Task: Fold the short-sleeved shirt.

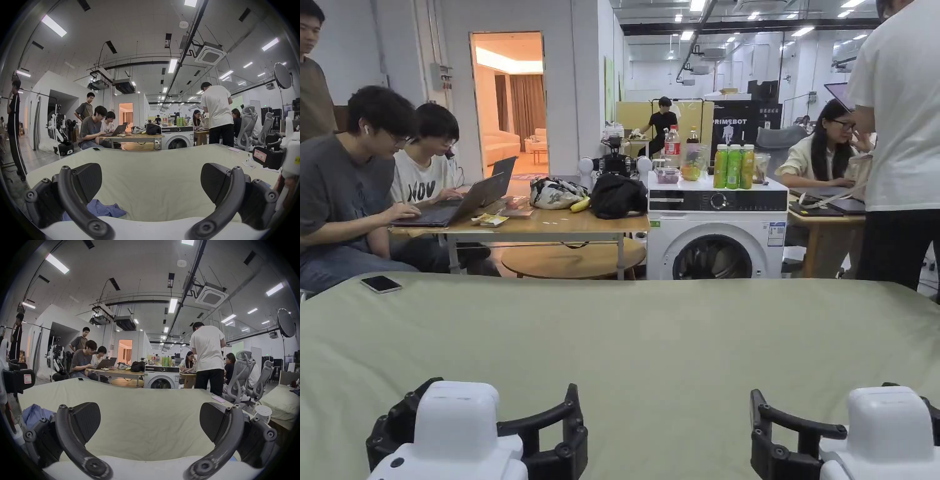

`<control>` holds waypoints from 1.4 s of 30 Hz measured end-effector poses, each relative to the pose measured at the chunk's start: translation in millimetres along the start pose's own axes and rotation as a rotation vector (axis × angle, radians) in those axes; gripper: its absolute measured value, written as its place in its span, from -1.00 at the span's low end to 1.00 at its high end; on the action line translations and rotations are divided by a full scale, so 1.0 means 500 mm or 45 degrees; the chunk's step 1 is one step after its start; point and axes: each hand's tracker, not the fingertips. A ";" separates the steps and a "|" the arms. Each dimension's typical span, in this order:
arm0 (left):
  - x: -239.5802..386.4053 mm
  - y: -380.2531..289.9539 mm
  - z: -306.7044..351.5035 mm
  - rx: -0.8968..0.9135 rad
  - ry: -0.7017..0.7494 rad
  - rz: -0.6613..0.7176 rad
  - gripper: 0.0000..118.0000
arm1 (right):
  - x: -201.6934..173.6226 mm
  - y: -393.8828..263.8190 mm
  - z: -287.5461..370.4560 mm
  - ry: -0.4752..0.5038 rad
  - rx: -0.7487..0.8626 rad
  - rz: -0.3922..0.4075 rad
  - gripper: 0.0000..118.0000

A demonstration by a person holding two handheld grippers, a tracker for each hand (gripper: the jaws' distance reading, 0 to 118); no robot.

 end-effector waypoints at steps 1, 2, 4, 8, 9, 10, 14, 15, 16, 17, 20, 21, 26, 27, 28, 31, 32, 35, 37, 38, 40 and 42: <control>0.003 0.002 0.001 0.003 0.001 -0.003 1.00 | -0.001 0.003 0.002 0.008 -0.001 -0.003 1.00; 0.004 0.004 0.001 0.010 -0.005 -0.005 1.00 | -0.002 0.004 0.002 0.020 0.006 -0.007 1.00; 0.009 0.007 0.004 0.025 -0.011 -0.009 1.00 | -0.005 0.005 0.003 0.025 0.022 -0.004 1.00; 0.011 0.007 0.008 0.044 -0.001 -0.024 1.00 | 0.001 -0.001 0.004 0.062 0.014 -0.064 1.00; 0.010 0.007 0.009 0.044 0.003 -0.026 1.00 | 0.004 -0.003 0.003 0.071 0.005 -0.077 1.00; 0.009 0.006 0.009 0.043 0.005 -0.027 1.00 | 0.006 -0.004 0.003 0.080 -0.001 -0.088 1.00; 0.002 0.003 0.011 0.034 -0.003 -0.023 0.97 | 0.003 -0.008 0.005 0.039 -0.003 -0.048 1.00; 0.001 0.002 0.012 0.032 -0.011 -0.024 0.88 | 0.000 -0.007 0.007 0.041 0.000 -0.022 1.00; 0.002 0.001 0.014 0.035 -0.007 -0.028 0.68 | -0.003 -0.007 0.010 0.047 0.007 0.008 0.94; 0.003 0.001 0.015 0.036 0.000 -0.032 0.31 | -0.007 -0.007 0.015 0.059 0.031 0.035 0.70; 0.001 0.002 0.007 0.003 0.003 -0.028 -0.72 | -0.023 -0.004 0.016 0.025 0.041 0.110 -0.32; 0.001 0.000 0.008 0.006 0.005 -0.017 -0.98 | -0.027 -0.005 0.015 -0.003 0.048 0.131 -0.81; -0.007 0.002 0.016 0.018 -0.016 -0.010 -1.00 | -0.031 -0.009 0.016 0.055 0.045 0.120 -1.00; -0.008 0.003 0.016 0.013 -0.017 -0.014 -1.00 | -0.032 -0.008 0.016 0.055 0.040 0.117 -1.00; -0.008 0.004 0.015 0.014 -0.015 -0.012 -1.00 | -0.033 -0.008 0.014 0.049 0.032 0.106 -1.00; -0.012 0.003 0.016 0.012 -0.022 0.004 -1.00 | -0.031 -0.009 0.009 0.045 0.010 0.083 -1.00; -0.013 0.003 0.017 0.012 -0.032 0.006 -1.00 | -0.031 -0.009 0.009 0.041 0.007 0.082 -1.00; -0.014 0.001 0.017 0.018 -0.039 0.003 -1.00 | -0.024 -0.006 0.007 0.047 -0.005 0.055 -1.00; -0.022 -0.001 0.015 0.017 -0.093 0.059 -1.00 | -0.020 -0.005 0.006 0.052 -0.010 0.033 -1.00; -0.025 -0.001 0.014 0.013 -0.086 0.075 -1.00 | -0.018 -0.004 0.006 0.051 -0.013 0.020 -1.00; -0.023 0.001 0.015 0.010 -0.058 0.072 -1.00 | -0.011 -0.006 0.005 0.064 -0.020 -0.007 -1.00; -0.023 0.001 0.014 0.006 -0.041 0.051 -1.00 | -0.008 -0.007 0.006 0.062 -0.021 -0.026 -1.00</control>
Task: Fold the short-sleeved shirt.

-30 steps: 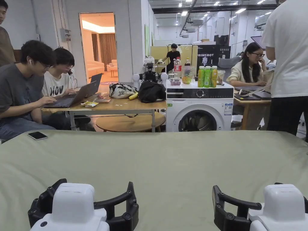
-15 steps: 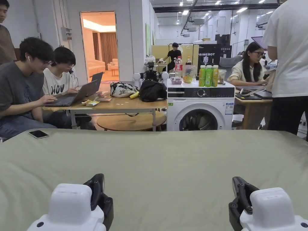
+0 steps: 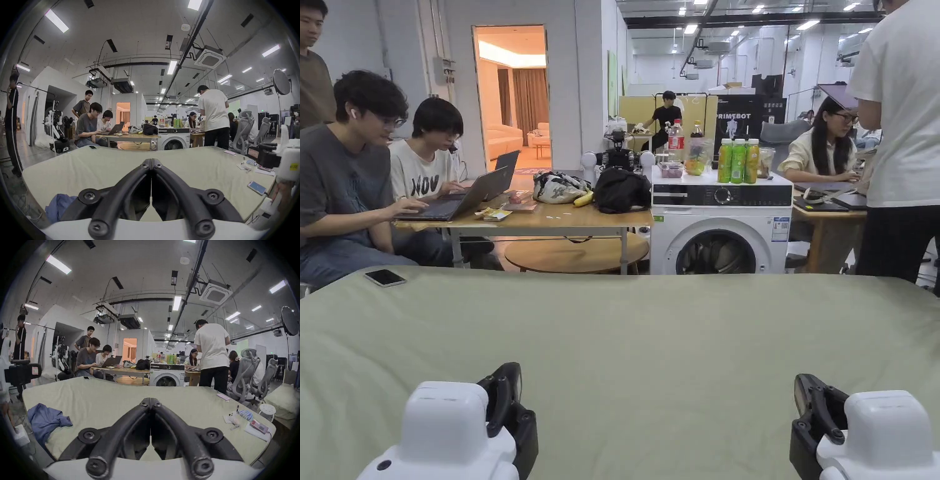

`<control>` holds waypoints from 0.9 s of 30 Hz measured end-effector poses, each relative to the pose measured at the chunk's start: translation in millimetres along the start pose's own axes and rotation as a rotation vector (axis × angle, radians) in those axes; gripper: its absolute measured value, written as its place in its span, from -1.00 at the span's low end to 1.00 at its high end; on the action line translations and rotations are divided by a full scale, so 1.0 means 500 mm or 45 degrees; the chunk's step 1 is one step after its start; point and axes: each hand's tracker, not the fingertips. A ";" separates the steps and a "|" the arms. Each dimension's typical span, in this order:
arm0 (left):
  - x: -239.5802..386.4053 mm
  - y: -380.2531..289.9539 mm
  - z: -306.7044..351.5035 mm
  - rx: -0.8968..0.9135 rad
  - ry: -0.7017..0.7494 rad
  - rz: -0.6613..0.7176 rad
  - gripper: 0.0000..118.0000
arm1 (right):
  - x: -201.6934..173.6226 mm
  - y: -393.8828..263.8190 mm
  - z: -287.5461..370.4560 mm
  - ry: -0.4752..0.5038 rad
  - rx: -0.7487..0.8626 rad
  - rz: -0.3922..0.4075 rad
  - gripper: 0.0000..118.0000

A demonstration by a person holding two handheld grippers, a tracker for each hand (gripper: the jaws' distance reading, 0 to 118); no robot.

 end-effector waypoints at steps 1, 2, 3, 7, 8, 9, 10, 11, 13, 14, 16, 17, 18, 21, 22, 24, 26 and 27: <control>0.000 0.000 0.000 -0.001 0.011 -0.007 -1.00 | 0.002 -0.002 0.000 -0.003 0.000 -0.006 -1.00; 0.001 -0.001 0.001 -0.002 0.017 -0.008 -1.00 | 0.004 -0.004 -0.001 -0.005 -0.005 -0.011 -1.00; 0.001 -0.001 0.000 -0.004 0.024 -0.007 -1.00 | 0.005 -0.004 -0.002 -0.012 -0.010 -0.013 -1.00; -0.002 -0.003 -0.004 -0.027 0.029 0.007 -1.00 | 0.006 -0.009 0.000 -0.013 -0.028 -0.023 -1.00; -0.001 -0.003 -0.004 -0.028 0.026 0.007 -1.00 | 0.007 -0.010 0.000 -0.010 -0.026 -0.025 -1.00; -0.001 -0.004 -0.003 -0.027 0.026 0.001 -1.00 | 0.007 -0.012 0.000 -0.009 -0.024 -0.026 -1.00; 0.001 -0.005 -0.003 -0.023 0.030 -0.009 -1.00 | 0.008 -0.012 0.000 -0.008 -0.021 -0.028 -1.00; 0.002 -0.005 -0.003 -0.023 0.031 -0.019 -1.00 | 0.009 -0.012 -0.001 -0.009 -0.019 -0.031 -1.00; 0.004 -0.003 -0.003 -0.022 0.029 -0.030 -1.00 | 0.010 -0.009 -0.003 -0.011 -0.016 -0.043 -1.00; 0.005 -0.002 -0.003 -0.021 0.027 -0.032 -1.00 | 0.012 -0.009 -0.002 -0.010 -0.011 -0.052 -1.00; 0.006 0.000 -0.003 -0.016 0.024 -0.037 -1.00 | 0.014 -0.008 -0.001 -0.006 -0.003 -0.063 -1.00; 0.007 0.000 -0.003 -0.014 0.023 -0.042 -1.00 | 0.013 -0.007 -0.001 -0.005 -0.004 -0.061 -1.00; 0.007 0.001 -0.002 -0.013 0.023 -0.047 -1.00 | 0.013 -0.006 -0.003 -0.007 -0.010 -0.051 -1.00; 0.008 0.002 -0.004 -0.014 0.021 -0.053 -1.00 | 0.011 -0.006 -0.005 -0.017 -0.021 -0.031 -1.00; 0.009 0.002 -0.004 -0.014 0.017 -0.052 -1.00 | 0.011 -0.007 -0.005 -0.023 -0.025 -0.035 -1.00; 0.009 0.001 -0.004 -0.016 0.012 -0.051 -1.00 | 0.016 -0.008 -0.006 -0.001 -0.028 -0.064 -1.00; 0.009 0.001 -0.003 -0.015 0.013 -0.057 -1.00 | 0.017 -0.009 -0.006 0.007 -0.028 -0.073 -1.00; 0.009 0.001 -0.003 -0.014 0.013 -0.058 -1.00 | 0.018 -0.009 -0.006 0.016 -0.026 -0.074 -1.00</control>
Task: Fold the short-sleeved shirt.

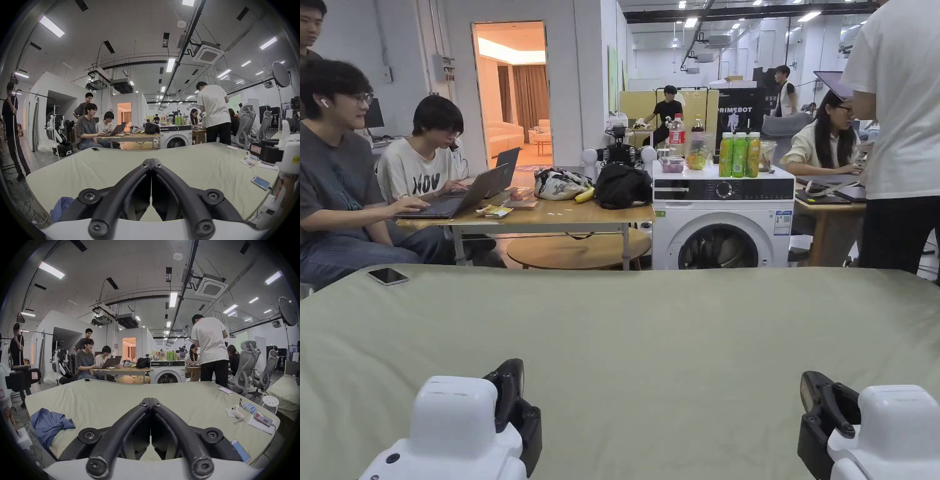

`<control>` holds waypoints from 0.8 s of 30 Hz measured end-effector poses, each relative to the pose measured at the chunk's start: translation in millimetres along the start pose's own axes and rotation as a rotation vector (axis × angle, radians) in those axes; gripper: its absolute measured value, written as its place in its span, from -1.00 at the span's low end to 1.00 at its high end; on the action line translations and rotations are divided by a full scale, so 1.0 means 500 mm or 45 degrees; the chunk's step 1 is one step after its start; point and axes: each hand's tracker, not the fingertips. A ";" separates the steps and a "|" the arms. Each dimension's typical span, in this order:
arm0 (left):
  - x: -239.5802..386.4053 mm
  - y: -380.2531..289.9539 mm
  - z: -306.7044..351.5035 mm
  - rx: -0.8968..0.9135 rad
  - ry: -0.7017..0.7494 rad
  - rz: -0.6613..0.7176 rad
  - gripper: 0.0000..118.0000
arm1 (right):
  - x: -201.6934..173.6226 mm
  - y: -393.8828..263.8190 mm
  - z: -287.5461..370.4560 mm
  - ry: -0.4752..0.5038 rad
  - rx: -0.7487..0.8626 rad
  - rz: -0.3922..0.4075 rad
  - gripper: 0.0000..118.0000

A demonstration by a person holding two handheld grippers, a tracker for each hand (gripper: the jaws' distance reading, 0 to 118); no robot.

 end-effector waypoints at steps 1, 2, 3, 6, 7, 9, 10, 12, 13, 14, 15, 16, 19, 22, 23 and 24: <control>-0.001 0.001 0.000 0.003 -0.003 0.001 -1.00 | 0.000 0.001 0.000 0.011 0.002 0.000 -1.00; -0.002 0.001 0.001 0.008 -0.014 0.002 -1.00 | -0.001 0.002 0.001 0.017 0.002 0.000 -1.00; -0.002 0.000 0.003 0.019 -0.028 -0.001 -1.00 | -0.002 0.002 0.001 0.021 0.002 0.002 -1.00; 0.001 0.001 0.003 0.021 -0.034 -0.008 -1.00 | -0.006 0.004 0.002 0.023 0.007 0.013 -1.00; 0.002 0.001 0.004 0.019 -0.040 -0.009 -1.00 | -0.008 0.005 0.002 0.023 0.009 0.018 -1.00; 0.004 0.001 0.002 0.011 -0.037 -0.011 -1.00 | -0.011 0.005 0.002 0.018 0.013 0.034 -1.00; 0.005 0.001 0.001 0.011 -0.035 -0.010 -1.00 | -0.013 0.005 0.002 0.021 0.016 0.041 -1.00; 0.005 0.000 0.002 0.015 -0.022 -0.007 -1.00 | -0.017 0.005 0.004 0.026 0.020 0.063 -1.00; 0.004 0.000 0.002 0.017 -0.018 -0.003 -1.00 | -0.020 0.004 0.005 0.022 0.021 0.077 -1.00; 0.002 0.000 0.002 0.018 -0.017 0.003 -1.00 | -0.022 0.004 0.005 0.021 0.021 0.085 -1.00; 0.000 0.001 0.003 0.018 -0.019 0.010 -1.00 | -0.022 0.004 0.004 0.022 0.018 0.088 -1.00; -0.002 0.001 0.004 0.020 -0.019 0.016 -1.00 | -0.023 0.005 0.003 0.022 0.014 0.088 -1.00; -0.009 0.001 0.007 0.027 -0.003 0.019 -1.00 | -0.025 0.005 -0.001 0.020 0.014 0.084 -1.00; -0.019 0.002 0.005 0.033 0.040 0.010 -1.00 | -0.030 0.006 -0.005 0.016 0.015 0.084 -1.00; -0.023 0.002 0.005 0.032 0.048 0.017 -1.00 | -0.032 0.006 -0.007 0.021 0.016 0.079 -1.00; -0.027 0.002 0.006 0.034 0.049 0.025 -1.00 | -0.035 0.007 -0.009 0.027 0.014 0.077 -1.00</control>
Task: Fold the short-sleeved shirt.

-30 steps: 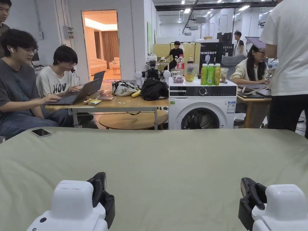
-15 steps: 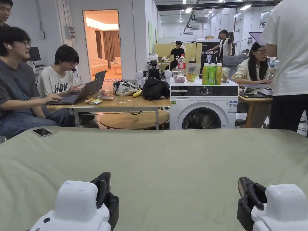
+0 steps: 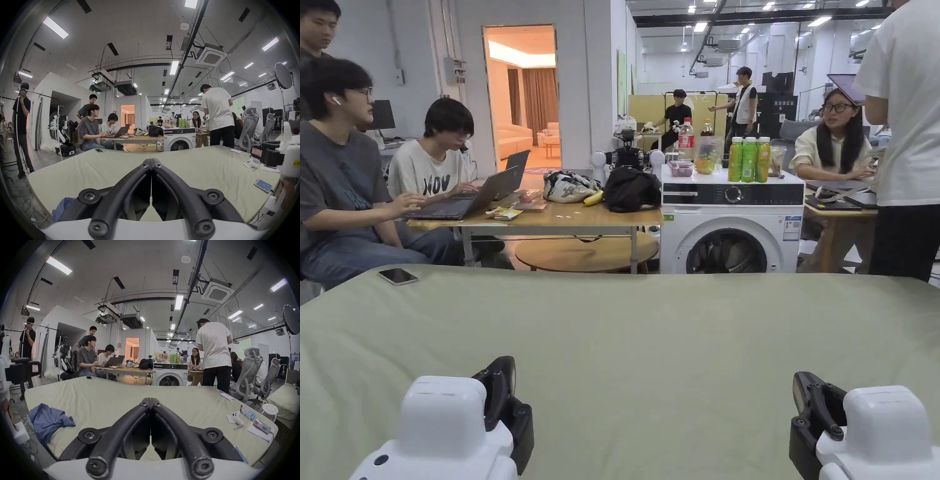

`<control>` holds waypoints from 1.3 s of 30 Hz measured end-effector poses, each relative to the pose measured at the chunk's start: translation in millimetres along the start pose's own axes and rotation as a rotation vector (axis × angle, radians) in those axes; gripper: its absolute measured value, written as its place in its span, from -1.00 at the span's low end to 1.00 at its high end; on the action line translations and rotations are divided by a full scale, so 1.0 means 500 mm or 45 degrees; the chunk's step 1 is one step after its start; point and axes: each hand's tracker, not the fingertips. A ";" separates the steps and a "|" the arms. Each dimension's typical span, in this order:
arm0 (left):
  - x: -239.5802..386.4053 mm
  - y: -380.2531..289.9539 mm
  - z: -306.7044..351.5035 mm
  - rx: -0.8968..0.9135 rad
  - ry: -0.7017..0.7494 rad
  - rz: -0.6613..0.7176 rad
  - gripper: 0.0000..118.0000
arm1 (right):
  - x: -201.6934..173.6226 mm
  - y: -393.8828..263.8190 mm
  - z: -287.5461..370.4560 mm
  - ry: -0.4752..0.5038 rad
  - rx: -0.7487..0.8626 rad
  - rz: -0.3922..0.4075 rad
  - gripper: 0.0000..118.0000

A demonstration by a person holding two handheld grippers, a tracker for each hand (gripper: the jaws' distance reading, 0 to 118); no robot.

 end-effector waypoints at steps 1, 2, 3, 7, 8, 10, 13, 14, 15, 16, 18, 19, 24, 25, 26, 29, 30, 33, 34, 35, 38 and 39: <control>-0.004 0.000 0.002 0.003 0.000 0.009 -1.00 | -0.004 0.001 -0.003 0.003 -0.001 0.000 -1.00; -0.006 0.000 0.003 0.003 0.002 0.012 -1.00 | -0.009 0.002 -0.005 0.002 -0.001 0.002 -1.00; -0.008 0.000 0.004 0.003 0.008 0.015 -1.00 | -0.013 0.004 -0.007 0.007 0.000 0.005 -1.00; -0.018 0.005 0.011 0.008 0.028 -0.001 -1.00 | -0.035 0.008 -0.020 0.042 0.005 0.006 -1.00; -0.022 0.006 0.016 0.010 0.036 -0.003 -1.00 | -0.044 0.008 -0.023 0.054 0.002 0.007 -1.00; -0.037 0.007 0.027 0.012 0.068 -0.009 -1.00 | -0.069 0.007 -0.033 0.106 -0.003 0.011 -1.00; -0.068 0.010 0.046 0.001 0.150 -0.038 -1.00 | -0.109 0.004 -0.046 0.178 -0.005 -0.004 -1.00; -0.080 0.012 0.053 -0.001 0.173 -0.040 -1.00 | -0.122 0.003 -0.050 0.195 -0.005 -0.014 -1.00; -0.093 0.014 0.061 -0.005 0.189 -0.039 -1.00 | -0.135 0.001 -0.055 0.216 -0.006 -0.025 -1.00; -0.106 0.015 0.069 -0.007 0.207 -0.038 -1.00 | -0.148 -0.001 -0.059 0.235 -0.006 -0.033 -1.00; -0.128 0.018 0.082 -0.011 0.248 -0.039 -1.00 | -0.170 -0.001 -0.066 0.272 -0.013 -0.042 -1.00; -0.139 0.018 0.088 -0.016 0.266 -0.036 -1.00 | -0.182 -0.003 -0.070 0.286 -0.015 -0.042 -1.00; -0.177 0.009 0.103 -0.048 0.339 -0.030 -1.00 | -0.221 -0.010 -0.082 0.358 -0.027 -0.050 -1.00; -0.182 0.006 0.105 -0.056 0.353 -0.030 -1.00 | -0.227 -0.012 -0.084 0.367 -0.028 -0.052 -1.00; -0.188 0.004 0.104 -0.066 0.365 -0.028 -1.00 | -0.233 -0.012 -0.085 0.380 -0.032 -0.055 -1.00; -0.208 -0.002 0.100 -0.132 0.364 -0.033 -1.00 | -0.244 -0.016 -0.092 0.408 -0.047 -0.054 -1.00; -0.218 -0.005 0.094 -0.192 0.358 -0.033 -0.99 | -0.245 -0.017 -0.093 0.415 -0.050 -0.051 -1.00; -0.281 -0.032 0.065 -0.340 0.294 0.011 -0.23 | -0.235 -0.027 -0.091 0.432 -0.057 -0.049 -1.00; -0.307 -0.047 0.049 -0.407 0.282 0.022 0.12 | -0.229 -0.031 -0.090 0.439 -0.059 -0.049 -1.00; -0.334 -0.061 0.034 -0.477 0.279 0.027 0.46 | -0.222 -0.037 -0.089 0.443 -0.063 -0.048 -1.00; -0.397 -0.120 -0.021 -0.654 0.265 0.065 0.51 | -0.201 -0.056 -0.097 0.424 -0.103 -0.061 -1.00; -0.408 -0.142 -0.043 -0.720 0.259 0.059 0.51 | -0.193 -0.062 -0.101 0.415 -0.120 -0.074 -1.00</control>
